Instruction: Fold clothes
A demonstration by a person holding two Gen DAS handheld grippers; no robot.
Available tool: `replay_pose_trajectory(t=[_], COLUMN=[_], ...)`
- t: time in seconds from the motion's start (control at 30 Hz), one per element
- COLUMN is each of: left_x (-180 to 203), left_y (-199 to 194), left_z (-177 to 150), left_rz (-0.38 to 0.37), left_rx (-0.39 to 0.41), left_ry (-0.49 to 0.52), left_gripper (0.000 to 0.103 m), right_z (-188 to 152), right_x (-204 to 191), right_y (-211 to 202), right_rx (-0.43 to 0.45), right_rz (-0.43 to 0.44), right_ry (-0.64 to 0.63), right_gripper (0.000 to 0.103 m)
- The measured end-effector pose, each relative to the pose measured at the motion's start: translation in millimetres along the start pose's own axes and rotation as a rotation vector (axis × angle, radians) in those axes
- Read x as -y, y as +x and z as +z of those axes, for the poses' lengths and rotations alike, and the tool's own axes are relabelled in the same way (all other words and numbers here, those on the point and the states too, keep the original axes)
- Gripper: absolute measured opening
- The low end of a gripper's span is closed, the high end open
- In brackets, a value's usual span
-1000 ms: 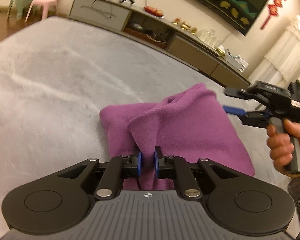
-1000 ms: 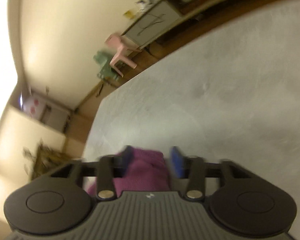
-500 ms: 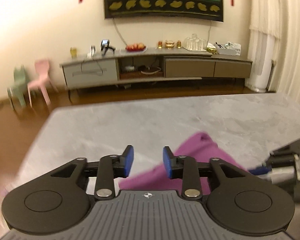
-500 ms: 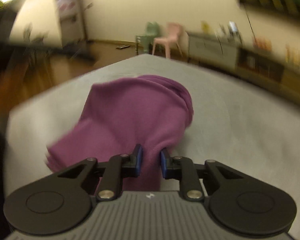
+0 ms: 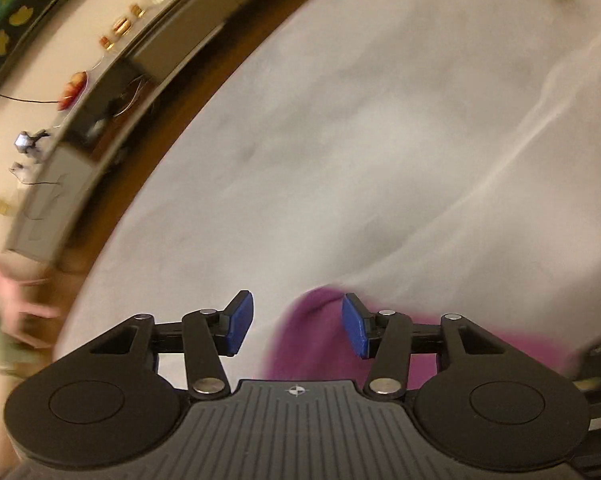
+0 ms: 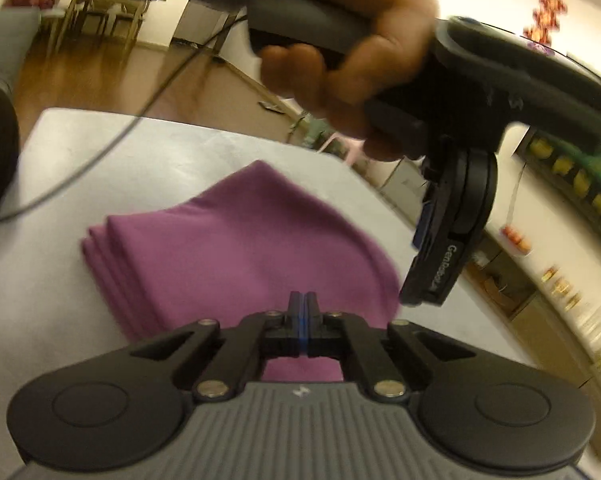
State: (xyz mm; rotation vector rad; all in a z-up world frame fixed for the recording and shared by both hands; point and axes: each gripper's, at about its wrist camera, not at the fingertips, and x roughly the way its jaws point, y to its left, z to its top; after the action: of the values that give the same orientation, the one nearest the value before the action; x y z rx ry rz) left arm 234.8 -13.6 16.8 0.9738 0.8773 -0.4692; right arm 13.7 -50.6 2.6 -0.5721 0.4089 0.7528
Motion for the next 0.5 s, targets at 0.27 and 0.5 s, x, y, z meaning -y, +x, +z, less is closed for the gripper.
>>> replay_pose_trajectory(t=[0.27, 0.5], left_x=[-49.0, -39.1], left_y=[-50.7, -57.4], left_z=[-52.9, -180.2], left_rz=[0.061, -0.037], left_rx=[0.157, 0.111], left_ry=[-0.404, -0.88], left_gripper=[0.053, 0.07], right_z=[-43.3, -87.1], right_x=[126.0, 133.8], right_y=[22.6, 41.2], right_rx=[-0.063, -0.119], right_rz=[0.233, 0.431], right_ry=[0.686, 0.925], right_gripper=[0.059, 0.061])
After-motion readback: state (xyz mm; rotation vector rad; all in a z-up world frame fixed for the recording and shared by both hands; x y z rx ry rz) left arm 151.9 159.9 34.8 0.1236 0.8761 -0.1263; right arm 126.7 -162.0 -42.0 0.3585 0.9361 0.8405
